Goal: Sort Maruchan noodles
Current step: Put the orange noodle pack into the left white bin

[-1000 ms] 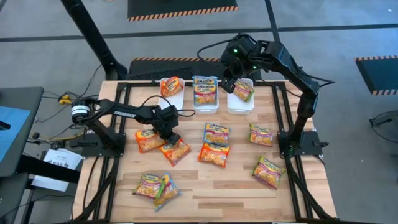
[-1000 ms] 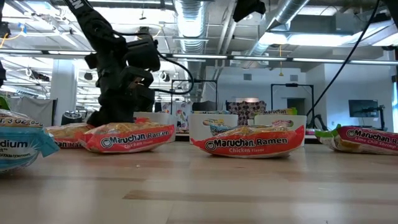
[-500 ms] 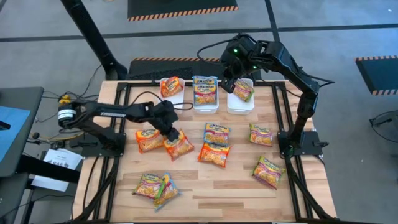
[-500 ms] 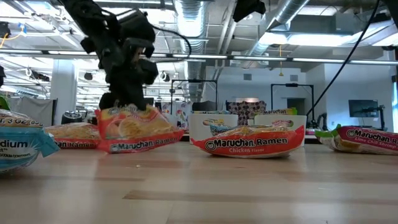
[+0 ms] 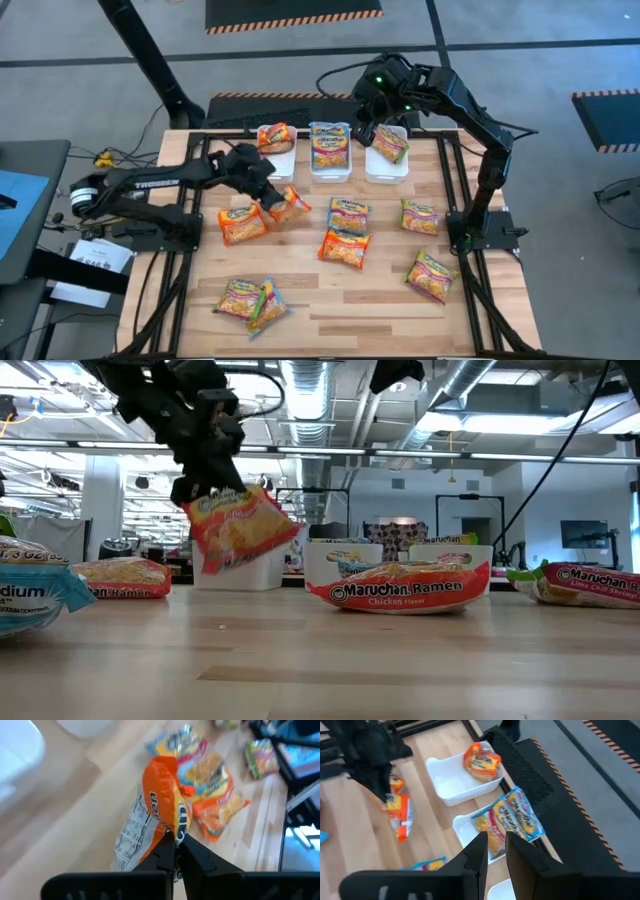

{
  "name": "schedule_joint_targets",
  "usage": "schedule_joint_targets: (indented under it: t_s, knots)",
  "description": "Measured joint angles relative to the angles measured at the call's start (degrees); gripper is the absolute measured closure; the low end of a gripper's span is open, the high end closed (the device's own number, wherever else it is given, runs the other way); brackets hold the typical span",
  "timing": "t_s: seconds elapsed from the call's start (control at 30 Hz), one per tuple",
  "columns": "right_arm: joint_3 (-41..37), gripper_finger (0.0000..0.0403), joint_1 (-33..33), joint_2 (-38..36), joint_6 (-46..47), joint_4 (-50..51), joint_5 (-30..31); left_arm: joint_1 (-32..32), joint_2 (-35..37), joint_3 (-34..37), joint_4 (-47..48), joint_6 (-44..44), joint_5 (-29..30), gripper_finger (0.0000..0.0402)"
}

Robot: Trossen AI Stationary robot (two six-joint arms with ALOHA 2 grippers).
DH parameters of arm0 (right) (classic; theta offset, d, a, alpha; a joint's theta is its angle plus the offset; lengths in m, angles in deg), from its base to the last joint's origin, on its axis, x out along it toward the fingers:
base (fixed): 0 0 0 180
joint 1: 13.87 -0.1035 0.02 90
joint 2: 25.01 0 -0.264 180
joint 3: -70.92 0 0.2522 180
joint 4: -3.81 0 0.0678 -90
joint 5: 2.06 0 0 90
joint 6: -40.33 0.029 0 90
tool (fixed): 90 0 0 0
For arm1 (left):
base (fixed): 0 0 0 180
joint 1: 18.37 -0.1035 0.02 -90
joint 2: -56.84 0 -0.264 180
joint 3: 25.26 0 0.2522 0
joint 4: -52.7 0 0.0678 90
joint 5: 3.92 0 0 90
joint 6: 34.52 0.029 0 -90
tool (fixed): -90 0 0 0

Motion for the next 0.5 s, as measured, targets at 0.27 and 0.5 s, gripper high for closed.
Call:
schedule_joint_targets:
  t_s: [0.27,0.5]
  knots:
    - [0.0,0.031,0.07,0.0,1.52,0.02,3.03,-6.59,7.59,-0.17,-1.42,4.69,-0.04,0.0401]
    - [0.0,0.031,0.06,0.0,1.67,0.0,3.69,-14.36,9.35,-4.42,-1.5,12.38,1.21,0.0401]
